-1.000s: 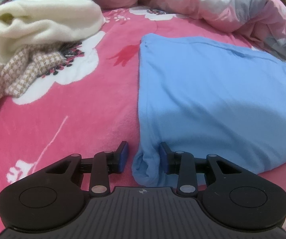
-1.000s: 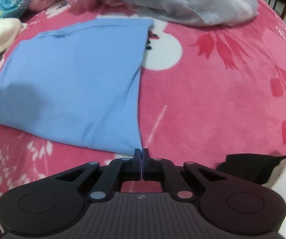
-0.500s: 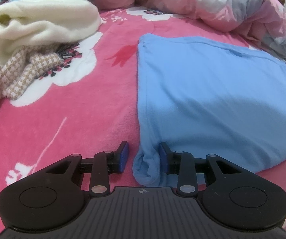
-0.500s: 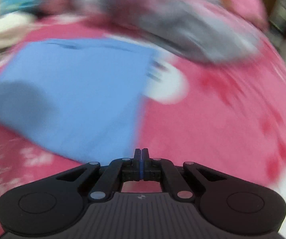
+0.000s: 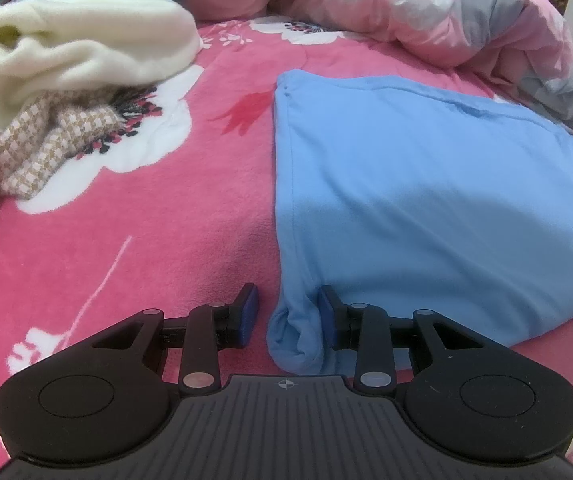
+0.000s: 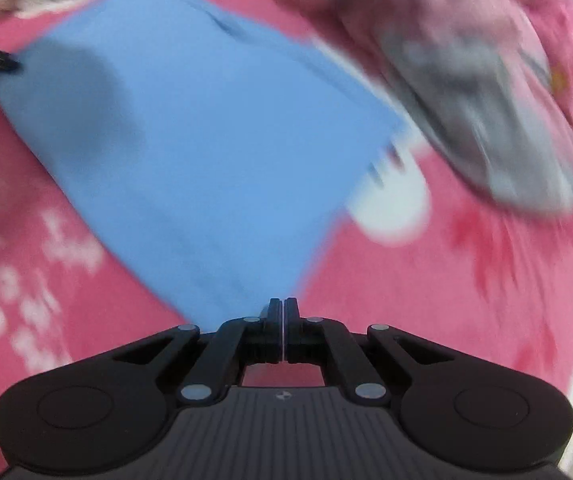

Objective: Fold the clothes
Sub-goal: 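Move both grippers to the edge of the folded blue shirt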

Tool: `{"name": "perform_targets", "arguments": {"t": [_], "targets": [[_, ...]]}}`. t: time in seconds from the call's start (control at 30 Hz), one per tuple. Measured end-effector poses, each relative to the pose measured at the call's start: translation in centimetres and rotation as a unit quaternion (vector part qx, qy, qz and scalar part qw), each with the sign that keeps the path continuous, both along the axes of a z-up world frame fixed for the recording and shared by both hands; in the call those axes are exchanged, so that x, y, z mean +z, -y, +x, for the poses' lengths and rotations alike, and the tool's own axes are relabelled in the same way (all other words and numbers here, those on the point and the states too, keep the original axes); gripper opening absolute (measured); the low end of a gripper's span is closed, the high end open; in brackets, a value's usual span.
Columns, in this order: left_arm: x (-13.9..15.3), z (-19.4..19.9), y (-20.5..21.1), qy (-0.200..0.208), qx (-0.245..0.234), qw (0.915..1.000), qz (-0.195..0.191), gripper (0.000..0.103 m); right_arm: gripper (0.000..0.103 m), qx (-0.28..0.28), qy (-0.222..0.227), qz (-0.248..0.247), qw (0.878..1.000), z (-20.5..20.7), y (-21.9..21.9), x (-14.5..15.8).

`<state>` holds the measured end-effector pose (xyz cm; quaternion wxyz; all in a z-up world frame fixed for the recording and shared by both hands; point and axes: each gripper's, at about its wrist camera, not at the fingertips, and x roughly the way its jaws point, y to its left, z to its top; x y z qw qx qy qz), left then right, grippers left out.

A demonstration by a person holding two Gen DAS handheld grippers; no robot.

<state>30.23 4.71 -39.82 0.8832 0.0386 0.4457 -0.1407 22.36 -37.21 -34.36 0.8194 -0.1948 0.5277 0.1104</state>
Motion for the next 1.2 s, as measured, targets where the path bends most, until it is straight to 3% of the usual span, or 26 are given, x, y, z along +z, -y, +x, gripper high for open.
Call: {"name": "perform_targets", "arguments": {"t": [0.07,0.17,0.27,0.33,0.57,0.73,0.83,0.97,1.03,1.07,1.2], "targets": [[0.0,0.0,-0.1,0.000,-0.001,1.0000,-0.001,0.034,0.000,0.015,-0.009,0.005,1.000,0.8,-0.6,-1.5],[0.0,0.1,-0.3,0.000,-0.002,1.0000,-0.007,0.034,0.000,-0.012,-0.035,-0.036,0.999,-0.6,1.9,-4.2],[-0.1,0.1,-0.7,-0.001,-0.004,0.9999,-0.016,0.034,0.001,-0.081,-0.069,-0.103,0.989,-1.5,3.7,-4.1],[0.1,0.1,-0.8,-0.003,-0.004,0.9998,-0.019,0.034,0.001,-0.099,-0.065,-0.110,0.987,-1.8,4.0,-2.9],[1.1,-0.9,-2.5,0.001,0.001,1.0000,0.002,0.034,0.001,-0.055,0.014,-0.015,0.998,1.8,-3.8,1.9],[1.6,-1.6,-4.3,0.006,0.025,0.9994,0.020,0.033,0.001,0.020,0.026,0.089,0.995,3.8,-12.2,2.1],[1.7,-1.7,-6.0,-0.002,0.057,0.9983,0.009,0.033,0.001,0.073,0.016,0.125,0.989,4.3,-17.8,0.9],[2.3,-2.4,-8.0,-0.027,0.087,0.9948,-0.047,0.033,0.001,0.114,0.011,0.151,0.982,5.4,-23.6,-1.1],[2.2,-2.5,-9.0,-0.065,0.100,0.9875,-0.104,0.033,0.001,0.140,0.013,0.161,0.977,5.1,-26.5,-1.6],[2.1,-2.5,-9.4,-0.090,0.107,0.9797,-0.144,0.033,0.001,0.154,0.021,0.159,0.975,4.8,-27.6,-1.6],[-0.1,-2.4,-9.5,-0.176,0.142,0.9332,-0.279,0.034,0.001,0.126,0.012,0.171,0.977,5.1,-28.6,-1.4]]}}
